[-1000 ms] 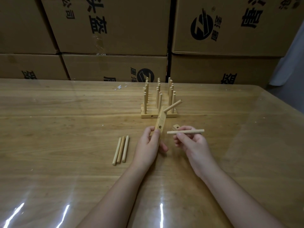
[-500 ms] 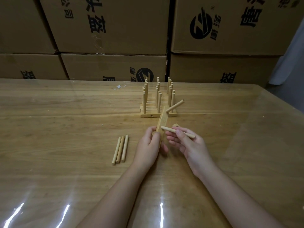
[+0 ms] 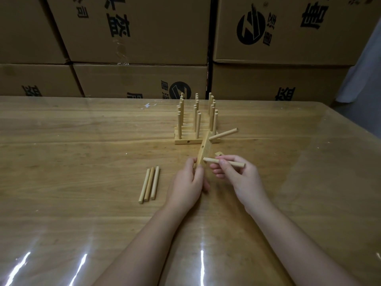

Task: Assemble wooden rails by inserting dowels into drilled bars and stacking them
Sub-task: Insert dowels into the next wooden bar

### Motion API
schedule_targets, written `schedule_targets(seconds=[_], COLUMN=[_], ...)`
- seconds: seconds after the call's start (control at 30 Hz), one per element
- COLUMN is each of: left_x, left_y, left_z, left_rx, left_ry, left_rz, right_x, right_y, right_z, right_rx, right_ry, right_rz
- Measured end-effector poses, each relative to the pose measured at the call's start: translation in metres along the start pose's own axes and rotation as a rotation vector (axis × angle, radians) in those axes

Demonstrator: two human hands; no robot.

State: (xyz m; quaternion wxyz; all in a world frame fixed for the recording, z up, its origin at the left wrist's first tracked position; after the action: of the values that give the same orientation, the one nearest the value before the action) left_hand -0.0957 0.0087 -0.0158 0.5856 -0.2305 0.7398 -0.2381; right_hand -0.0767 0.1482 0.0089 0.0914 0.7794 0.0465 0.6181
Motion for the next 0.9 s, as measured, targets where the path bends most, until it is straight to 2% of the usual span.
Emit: schedule_targets(seconds=[0.17, 0.4, 0.8, 0.9], left_x=[-0.005, -0.008, -0.013, -0.012], left_y=[0.000, -0.002, -0.004, -0.005], left_z=[0.001, 0.003, 0.007, 0.006], left_rx=[-0.002, -0.028, -0.026, -0.013], left_ry=[0.016, 0.075, 0.099, 0.070], left_rz=[-0.026, -0.160, -0.157, -0.082], right_x=[0.005, 0.007, 0.003, 0.001], right_y=[0.000, -0.002, -0.003, -0.003], right_z=[0.001, 0.003, 0.004, 0.005], right_rx=[-0.012, -0.018, -0.084, -0.058], right_ry=[-0.078, -0.076, -0.121, -0.170], right_rz=[0.118, 0.184, 0.263, 0.325])
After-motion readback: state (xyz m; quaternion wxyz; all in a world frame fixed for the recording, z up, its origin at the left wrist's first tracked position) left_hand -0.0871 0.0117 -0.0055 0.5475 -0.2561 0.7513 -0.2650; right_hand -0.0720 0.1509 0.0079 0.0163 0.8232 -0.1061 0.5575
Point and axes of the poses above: each hand's wrist, its own z-axis away from the middle knuckle, its own y-axis out of the palm, x = y × z, the point moved 3 cm from there along -z, towards the middle knuckle, and after that the axes turned 10 degrees about -z, right-handed, at the moved point
